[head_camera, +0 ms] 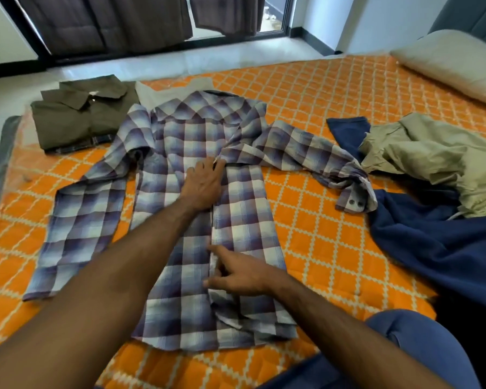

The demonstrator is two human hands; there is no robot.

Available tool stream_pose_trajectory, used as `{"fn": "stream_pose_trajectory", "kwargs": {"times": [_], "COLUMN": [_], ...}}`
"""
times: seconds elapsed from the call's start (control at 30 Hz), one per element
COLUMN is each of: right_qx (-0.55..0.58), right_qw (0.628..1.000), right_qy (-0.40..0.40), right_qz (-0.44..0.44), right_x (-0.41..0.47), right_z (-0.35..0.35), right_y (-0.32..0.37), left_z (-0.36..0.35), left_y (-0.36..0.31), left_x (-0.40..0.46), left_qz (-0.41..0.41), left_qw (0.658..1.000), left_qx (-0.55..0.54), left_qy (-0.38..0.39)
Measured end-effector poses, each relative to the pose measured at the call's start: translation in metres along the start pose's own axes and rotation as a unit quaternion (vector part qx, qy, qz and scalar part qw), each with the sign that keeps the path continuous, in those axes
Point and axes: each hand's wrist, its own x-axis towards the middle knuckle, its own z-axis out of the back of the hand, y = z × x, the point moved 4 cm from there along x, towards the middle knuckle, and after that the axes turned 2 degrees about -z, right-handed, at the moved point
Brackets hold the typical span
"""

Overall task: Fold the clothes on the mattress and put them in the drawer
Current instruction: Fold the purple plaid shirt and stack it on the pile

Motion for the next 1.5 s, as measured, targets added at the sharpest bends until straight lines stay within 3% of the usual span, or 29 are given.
{"fn": "stream_pose_trajectory", "kwargs": {"times": [0.2, 0.3, 0.43, 0.57, 0.77, 0.93, 1.0, 1.1, 1.17, 1.23, 1.3, 1.37, 1.5], "right_qx": [0.005, 0.028, 0.014, 0.085, 0.039, -0.002, -0.018, -0.068, -0.094, -0.087, -0.024, 0.047, 0.045], "right_qw": [0.999, 0.997, 0.994, 0.987, 0.992, 0.981, 0.965, 0.910, 0.889, 0.899, 0.929, 0.950, 0.964], "right_qy": [0.047, 0.072, 0.098, 0.137, -0.113, -0.189, -0.260, -0.408, -0.447, -0.409, -0.318, -0.259, -0.229], "right_qz": [0.021, 0.022, 0.042, 0.013, -0.024, -0.039, -0.017, 0.000, -0.030, -0.130, -0.186, -0.168, -0.130], "right_x": [-0.037, -0.049, -0.054, -0.053, -0.019, 0.020, 0.039, 0.070, 0.093, 0.121, 0.144, 0.169, 0.192], "right_z": [-0.037, -0.050, -0.062, -0.034, 0.089, 0.174, 0.205, 0.258, 0.288, 0.309, 0.316, 0.326, 0.344], "right_y": [-0.003, -0.001, 0.002, 0.008, -0.026, -0.055, -0.059, -0.061, -0.060, -0.064, -0.066, -0.066, -0.053], "left_z": [-0.010, -0.008, -0.014, -0.007, 0.032, 0.042, 0.042, 0.034, 0.025, 0.009, -0.005, -0.015, -0.023], "left_y": [-0.027, -0.037, -0.040, -0.038, -0.044, -0.029, -0.019, -0.003, 0.003, 0.009, 0.012, 0.019, 0.024], "left_x": [-0.065, -0.095, -0.136, -0.144, -0.089, -0.018, 0.006, 0.037, 0.049, 0.057, 0.054, 0.051, 0.042], "left_qz": [-0.061, -0.105, -0.096, -0.086, -0.039, -0.001, 0.014, 0.000, -0.034, -0.087, -0.124, -0.113, -0.082], "left_qw": [0.997, 0.992, 0.990, 0.990, 0.998, 1.000, 0.999, 0.997, 0.993, 0.988, 0.981, 0.983, 0.983], "left_qx": [0.021, -0.017, -0.036, -0.034, -0.023, -0.016, -0.010, 0.048, 0.082, 0.100, 0.105, 0.070, 0.002], "left_qy": [0.052, 0.061, 0.092, 0.107, 0.050, -0.001, -0.029, -0.066, -0.078, -0.084, -0.107, -0.128, -0.164]}}
